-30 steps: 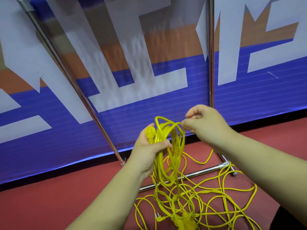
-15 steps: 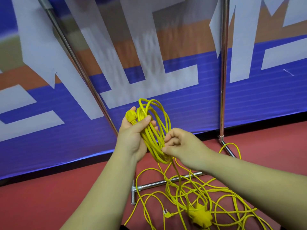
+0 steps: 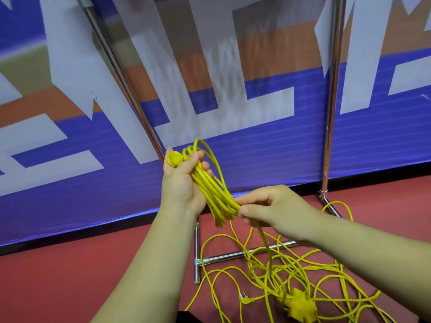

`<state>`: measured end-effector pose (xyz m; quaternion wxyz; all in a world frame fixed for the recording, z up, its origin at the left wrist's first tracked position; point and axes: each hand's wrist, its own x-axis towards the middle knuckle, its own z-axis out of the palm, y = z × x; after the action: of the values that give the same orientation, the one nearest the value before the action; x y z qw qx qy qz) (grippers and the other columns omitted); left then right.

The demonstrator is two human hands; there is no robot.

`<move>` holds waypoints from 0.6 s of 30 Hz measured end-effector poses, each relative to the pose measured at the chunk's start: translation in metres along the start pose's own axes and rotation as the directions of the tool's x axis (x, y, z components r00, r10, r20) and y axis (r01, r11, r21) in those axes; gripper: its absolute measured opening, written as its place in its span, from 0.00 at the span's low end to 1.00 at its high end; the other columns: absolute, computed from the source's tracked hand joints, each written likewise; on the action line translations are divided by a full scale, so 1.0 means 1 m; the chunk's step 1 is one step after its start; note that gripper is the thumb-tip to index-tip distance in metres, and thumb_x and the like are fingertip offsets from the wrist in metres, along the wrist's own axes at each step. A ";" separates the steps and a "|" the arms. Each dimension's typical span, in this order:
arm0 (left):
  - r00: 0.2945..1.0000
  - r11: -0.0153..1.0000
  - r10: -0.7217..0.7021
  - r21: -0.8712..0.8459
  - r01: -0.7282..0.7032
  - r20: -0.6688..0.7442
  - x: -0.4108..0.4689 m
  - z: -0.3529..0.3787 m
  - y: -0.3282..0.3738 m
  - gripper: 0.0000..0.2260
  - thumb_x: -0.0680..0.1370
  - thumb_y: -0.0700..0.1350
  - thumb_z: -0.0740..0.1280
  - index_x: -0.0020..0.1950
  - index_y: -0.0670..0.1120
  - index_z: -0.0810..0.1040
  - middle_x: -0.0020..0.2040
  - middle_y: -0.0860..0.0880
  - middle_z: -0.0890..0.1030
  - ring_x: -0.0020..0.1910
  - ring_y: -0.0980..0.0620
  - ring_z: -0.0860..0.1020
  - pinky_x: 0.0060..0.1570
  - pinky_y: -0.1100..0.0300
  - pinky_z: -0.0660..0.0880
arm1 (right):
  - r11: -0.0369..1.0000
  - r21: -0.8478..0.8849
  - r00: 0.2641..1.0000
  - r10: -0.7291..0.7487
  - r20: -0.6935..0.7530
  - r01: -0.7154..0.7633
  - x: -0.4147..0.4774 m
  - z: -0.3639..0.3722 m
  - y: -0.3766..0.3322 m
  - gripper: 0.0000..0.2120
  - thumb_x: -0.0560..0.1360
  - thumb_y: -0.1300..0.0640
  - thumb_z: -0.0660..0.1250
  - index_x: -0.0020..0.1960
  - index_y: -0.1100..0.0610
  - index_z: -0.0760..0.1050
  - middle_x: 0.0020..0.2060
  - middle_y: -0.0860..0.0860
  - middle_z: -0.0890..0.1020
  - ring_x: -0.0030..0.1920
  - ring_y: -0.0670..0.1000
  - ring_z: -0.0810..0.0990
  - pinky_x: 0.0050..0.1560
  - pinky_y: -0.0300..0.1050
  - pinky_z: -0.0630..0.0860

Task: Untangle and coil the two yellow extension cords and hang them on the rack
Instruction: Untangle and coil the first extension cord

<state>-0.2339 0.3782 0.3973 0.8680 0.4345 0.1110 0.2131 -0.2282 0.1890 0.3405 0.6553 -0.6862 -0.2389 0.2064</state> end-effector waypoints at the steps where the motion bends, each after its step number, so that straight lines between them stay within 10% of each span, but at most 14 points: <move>1: 1.000 1.000 0.015 0.011 -0.015 0.023 -0.002 0.002 0.001 0.31 0.80 0.32 0.63 0.76 0.58 0.58 0.41 0.44 0.78 0.29 0.52 0.75 0.29 0.60 0.74 | 0.999 0.044 1.000 0.008 0.005 -0.009 -0.001 0.002 0.001 0.08 0.77 0.65 0.71 0.53 0.56 0.84 0.43 0.60 0.86 0.43 0.54 0.83 0.54 0.53 0.79; 6: 0.990 0.997 0.028 0.066 -0.038 0.140 -0.008 0.010 0.007 0.34 0.82 0.33 0.58 0.79 0.63 0.53 0.41 0.45 0.74 0.27 0.54 0.71 0.27 0.62 0.71 | 0.955 0.277 0.992 0.077 0.102 -0.103 -0.003 -0.002 0.008 0.11 0.74 0.68 0.72 0.47 0.59 0.70 0.41 0.59 0.85 0.42 0.54 0.82 0.52 0.49 0.74; 18: 0.986 0.883 -0.066 0.469 -0.013 0.153 -0.016 0.015 -0.002 0.42 0.83 0.35 0.63 0.79 0.66 0.40 0.41 0.44 0.81 0.26 0.53 0.72 0.26 0.61 0.71 | 0.995 0.010 0.989 0.098 0.111 -0.100 -0.017 -0.022 0.014 0.14 0.73 0.69 0.73 0.52 0.62 0.71 0.38 0.55 0.84 0.39 0.52 0.80 0.45 0.46 0.74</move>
<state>-0.2416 0.3592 0.4051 0.7463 0.6457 0.0931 0.1316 -0.2278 0.1607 0.3268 0.6354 -0.6797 -0.2386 0.2781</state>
